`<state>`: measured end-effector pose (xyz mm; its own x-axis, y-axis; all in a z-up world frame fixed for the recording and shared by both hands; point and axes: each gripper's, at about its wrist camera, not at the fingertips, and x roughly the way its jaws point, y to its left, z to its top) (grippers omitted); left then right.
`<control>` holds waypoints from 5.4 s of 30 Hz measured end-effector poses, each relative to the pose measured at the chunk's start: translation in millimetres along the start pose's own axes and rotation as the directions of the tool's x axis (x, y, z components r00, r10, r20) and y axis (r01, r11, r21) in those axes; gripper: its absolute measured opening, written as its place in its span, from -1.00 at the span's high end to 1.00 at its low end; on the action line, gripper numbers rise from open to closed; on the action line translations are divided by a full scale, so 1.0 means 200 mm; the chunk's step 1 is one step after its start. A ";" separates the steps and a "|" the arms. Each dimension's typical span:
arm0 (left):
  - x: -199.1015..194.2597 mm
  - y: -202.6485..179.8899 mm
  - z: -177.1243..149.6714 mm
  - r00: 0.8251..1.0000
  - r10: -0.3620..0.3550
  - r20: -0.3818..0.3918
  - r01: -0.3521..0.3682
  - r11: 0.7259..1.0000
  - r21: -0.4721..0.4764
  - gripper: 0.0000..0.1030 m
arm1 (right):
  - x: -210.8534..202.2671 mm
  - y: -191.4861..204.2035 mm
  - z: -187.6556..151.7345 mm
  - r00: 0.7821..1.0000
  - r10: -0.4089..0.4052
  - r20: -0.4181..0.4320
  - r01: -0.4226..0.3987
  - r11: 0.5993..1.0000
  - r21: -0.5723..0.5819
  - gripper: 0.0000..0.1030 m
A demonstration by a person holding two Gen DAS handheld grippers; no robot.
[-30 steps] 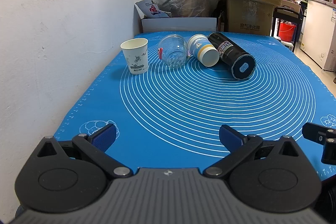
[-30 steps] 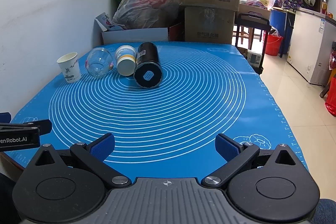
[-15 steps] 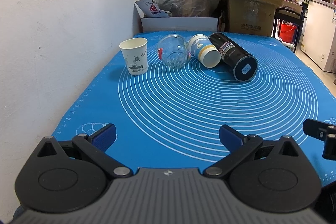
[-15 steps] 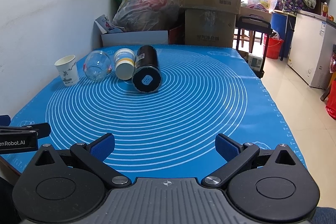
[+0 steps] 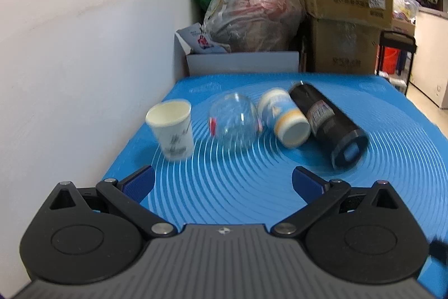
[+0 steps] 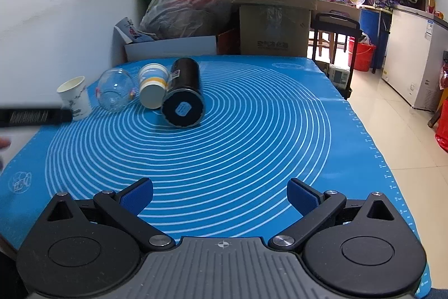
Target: Flip cup upside down
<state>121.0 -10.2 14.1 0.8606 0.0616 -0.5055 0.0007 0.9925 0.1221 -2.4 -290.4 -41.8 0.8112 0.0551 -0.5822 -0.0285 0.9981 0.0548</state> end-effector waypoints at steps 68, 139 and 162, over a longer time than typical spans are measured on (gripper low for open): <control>-0.03 -0.15 -0.11 0.954 -0.156 -0.254 0.170 0.985 0.033 -0.66 | 0.04 -0.17 0.04 0.999 0.037 0.029 -0.041 0.993 0.111 -1.00; -0.24 0.62 -0.40 0.991 0.135 -0.018 -0.136 0.971 -0.195 -0.92 | 0.36 0.87 -0.44 0.971 0.132 0.200 0.130 -0.991 0.021 -1.00; -0.24 0.61 -0.41 0.993 0.116 -0.017 -0.117 0.972 -0.206 -0.92 | 0.40 0.86 -0.48 0.998 0.031 0.051 0.030 -0.999 0.020 -0.66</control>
<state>37.8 116.8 -17.6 0.8461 0.1778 -0.5025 -0.2046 0.9788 0.0018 1.4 -111.8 -157.4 0.8385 0.0845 -0.5383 0.0646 -0.9963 -0.0559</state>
